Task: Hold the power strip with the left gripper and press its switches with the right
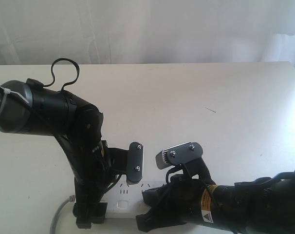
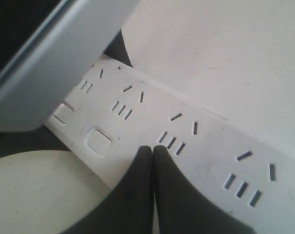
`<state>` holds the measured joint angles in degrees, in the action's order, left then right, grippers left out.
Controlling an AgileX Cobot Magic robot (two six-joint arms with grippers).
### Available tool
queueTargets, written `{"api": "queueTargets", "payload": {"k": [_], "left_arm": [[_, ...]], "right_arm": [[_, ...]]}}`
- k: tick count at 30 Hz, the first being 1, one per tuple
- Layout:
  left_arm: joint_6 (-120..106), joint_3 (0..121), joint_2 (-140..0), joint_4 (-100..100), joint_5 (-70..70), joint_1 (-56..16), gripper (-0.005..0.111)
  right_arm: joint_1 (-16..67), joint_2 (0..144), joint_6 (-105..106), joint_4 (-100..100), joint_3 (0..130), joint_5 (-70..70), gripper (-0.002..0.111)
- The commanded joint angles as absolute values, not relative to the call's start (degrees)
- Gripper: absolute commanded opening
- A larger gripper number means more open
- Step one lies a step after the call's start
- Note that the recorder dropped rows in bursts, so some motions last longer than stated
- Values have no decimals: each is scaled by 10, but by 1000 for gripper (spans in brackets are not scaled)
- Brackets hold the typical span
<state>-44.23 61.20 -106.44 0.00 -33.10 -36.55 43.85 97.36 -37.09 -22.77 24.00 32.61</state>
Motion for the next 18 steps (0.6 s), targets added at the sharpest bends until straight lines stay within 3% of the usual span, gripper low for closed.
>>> {"api": "queueTargets", "payload": {"k": [1, 11, 18], "left_arm": [[-437, 593, -1093, 5, -344, -367, 0], [-437, 593, -1093, 5, -346, -367, 0], [-417, 593, -1093, 0, -348, -367, 0]], "right_arm": [[440, 973, -381, -269, 233, 295, 0], [440, 975, -414, -373, 233, 259, 0], [440, 976, -412, -375, 233, 351, 0]]}}
